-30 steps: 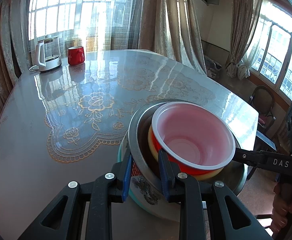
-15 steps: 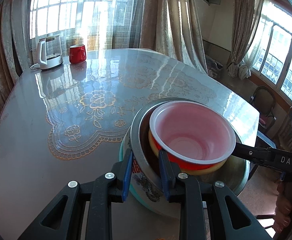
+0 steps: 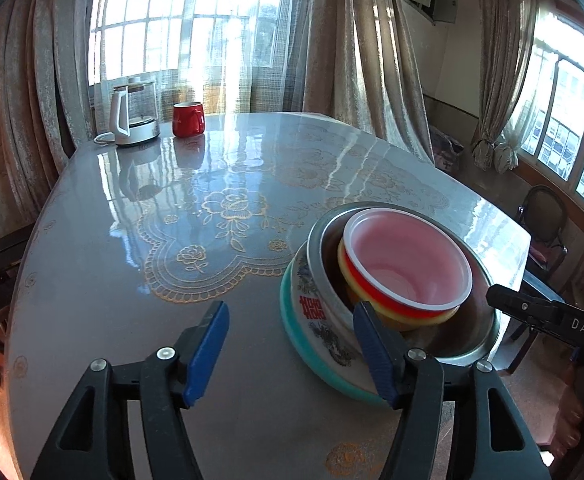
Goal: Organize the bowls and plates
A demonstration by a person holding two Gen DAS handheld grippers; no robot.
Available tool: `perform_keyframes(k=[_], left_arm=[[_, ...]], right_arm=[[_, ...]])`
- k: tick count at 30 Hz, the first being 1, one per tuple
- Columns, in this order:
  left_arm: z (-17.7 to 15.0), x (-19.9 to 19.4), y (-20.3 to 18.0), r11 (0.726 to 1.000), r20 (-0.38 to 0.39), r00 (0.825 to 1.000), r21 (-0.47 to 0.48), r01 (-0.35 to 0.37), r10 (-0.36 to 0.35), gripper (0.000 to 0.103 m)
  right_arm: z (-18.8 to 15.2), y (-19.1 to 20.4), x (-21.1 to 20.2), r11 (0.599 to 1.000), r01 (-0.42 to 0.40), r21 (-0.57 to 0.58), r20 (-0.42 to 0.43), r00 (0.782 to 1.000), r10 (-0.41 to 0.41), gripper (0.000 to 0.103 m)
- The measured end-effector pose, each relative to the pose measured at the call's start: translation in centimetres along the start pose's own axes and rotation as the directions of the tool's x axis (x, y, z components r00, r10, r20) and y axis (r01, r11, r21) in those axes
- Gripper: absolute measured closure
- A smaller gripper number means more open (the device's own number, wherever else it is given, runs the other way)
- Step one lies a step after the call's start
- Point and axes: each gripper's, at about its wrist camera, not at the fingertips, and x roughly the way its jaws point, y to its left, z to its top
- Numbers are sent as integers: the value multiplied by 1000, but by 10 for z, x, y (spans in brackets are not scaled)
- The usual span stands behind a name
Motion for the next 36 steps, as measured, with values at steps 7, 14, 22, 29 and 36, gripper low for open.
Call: perform_keyframes(k=[7, 14, 22, 29, 36], left_arm=[[-26, -24, -3, 994, 28, 996, 62, -91, 89, 7], [-58, -35, -18, 979, 56, 989, 144, -146, 139, 0], [-78, -47, -13, 992, 58, 995, 95, -84, 79, 0], [-83, -53, -5, 994, 55, 994, 42, -101, 99, 0], [-85, -56, -10, 992, 66, 993, 67, -106, 102, 0]], right_arm=[[-29, 25, -27, 987, 81, -137, 129, 990, -64, 51], [-64, 34, -26, 969, 154, -192, 127, 983, -132, 28], [-90, 45, -29, 957, 183, -224, 115, 980, -160, 27], [-101, 53, -37, 950, 189, -250, 141, 977, -157, 27], [-104, 56, -34, 949, 182, -258, 119, 981, -155, 27]])
